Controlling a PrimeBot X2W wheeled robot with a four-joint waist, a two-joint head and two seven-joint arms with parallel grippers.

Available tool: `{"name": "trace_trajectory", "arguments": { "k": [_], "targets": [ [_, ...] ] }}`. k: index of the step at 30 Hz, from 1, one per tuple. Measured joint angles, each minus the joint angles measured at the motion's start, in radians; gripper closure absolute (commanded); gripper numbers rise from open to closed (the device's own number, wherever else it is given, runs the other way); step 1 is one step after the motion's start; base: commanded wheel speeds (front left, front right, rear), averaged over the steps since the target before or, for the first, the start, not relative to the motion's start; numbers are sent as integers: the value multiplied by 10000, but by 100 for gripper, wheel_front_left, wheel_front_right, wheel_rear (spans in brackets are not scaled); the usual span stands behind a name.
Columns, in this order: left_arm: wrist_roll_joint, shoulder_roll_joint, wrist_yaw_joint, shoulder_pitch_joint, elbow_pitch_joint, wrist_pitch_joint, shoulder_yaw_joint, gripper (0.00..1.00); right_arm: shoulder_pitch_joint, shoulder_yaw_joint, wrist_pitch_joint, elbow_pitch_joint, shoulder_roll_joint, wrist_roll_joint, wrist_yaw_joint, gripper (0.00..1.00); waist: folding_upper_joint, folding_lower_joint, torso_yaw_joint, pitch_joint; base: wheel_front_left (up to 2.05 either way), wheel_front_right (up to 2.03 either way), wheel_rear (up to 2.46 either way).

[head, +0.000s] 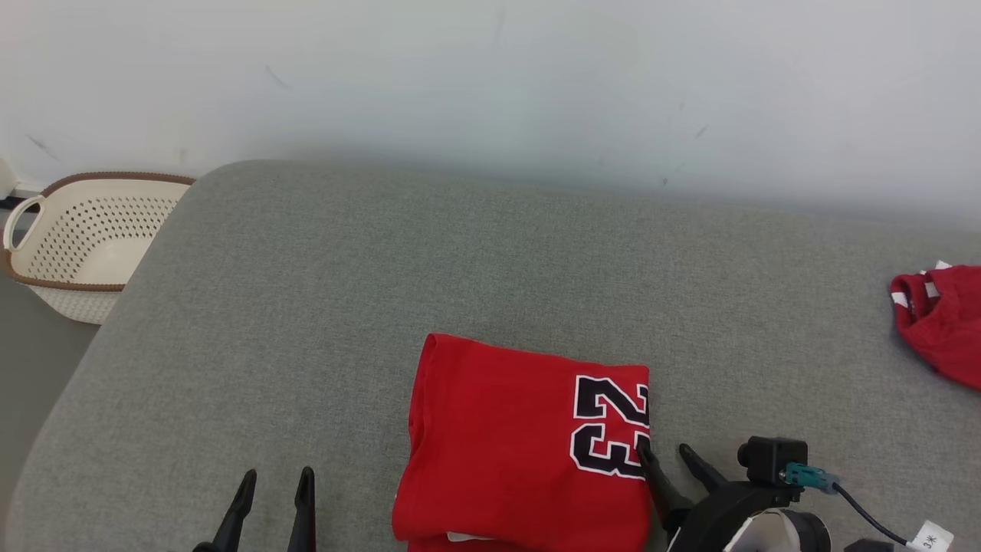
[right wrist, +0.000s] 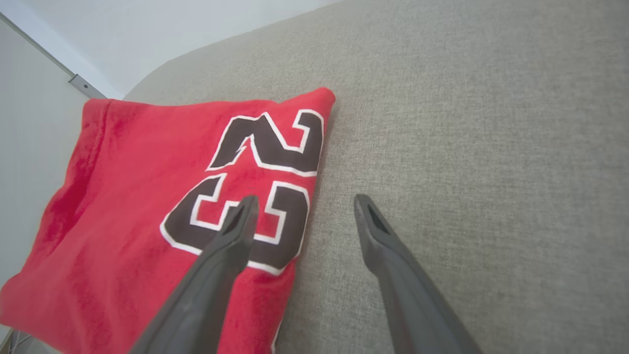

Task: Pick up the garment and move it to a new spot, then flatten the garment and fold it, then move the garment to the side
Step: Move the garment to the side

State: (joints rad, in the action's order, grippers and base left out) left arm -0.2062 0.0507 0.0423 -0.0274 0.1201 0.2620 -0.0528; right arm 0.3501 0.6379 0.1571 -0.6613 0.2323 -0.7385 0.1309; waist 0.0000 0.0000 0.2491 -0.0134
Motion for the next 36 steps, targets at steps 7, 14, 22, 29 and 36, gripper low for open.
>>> {"name": "trace_trajectory", "arguments": {
  "k": [7, 14, 22, 29, 36],
  "targets": [
    [-15, -2, 0, -23, -4, 0, -21, 0, 349, 458, -138, -627, -213, -431, 0, 0, 0, 0, 93, -74, 0, 0, 0],
    [-48, 0, -13, -32, 8, 0, -29, 0, 704, 1062, -253, -1026, -426, -907, 0, 0, 0, 0, 174, -168, 0, 0, 0],
    [-121, 0, -86, -61, 13, 0, -54, 0, 1029, 1649, 272, -1218, -435, -1229, 0, 100, 0, 0, 181, -256, 0, 0, 0],
    [-136, -4, -161, -22, -29, 0, 142, 0, 1622, 1896, 738, -1223, 247, -1143, 0, 100, 0, 0, -90, -182, 0, 0, 0],
    [-115, 0, -157, 3, -188, 0, 171, 0, 2560, 2176, 800, -1179, 1011, -1030, 0, 100, 0, 0, -599, -135, 0, 0, 0]
  ]
}}
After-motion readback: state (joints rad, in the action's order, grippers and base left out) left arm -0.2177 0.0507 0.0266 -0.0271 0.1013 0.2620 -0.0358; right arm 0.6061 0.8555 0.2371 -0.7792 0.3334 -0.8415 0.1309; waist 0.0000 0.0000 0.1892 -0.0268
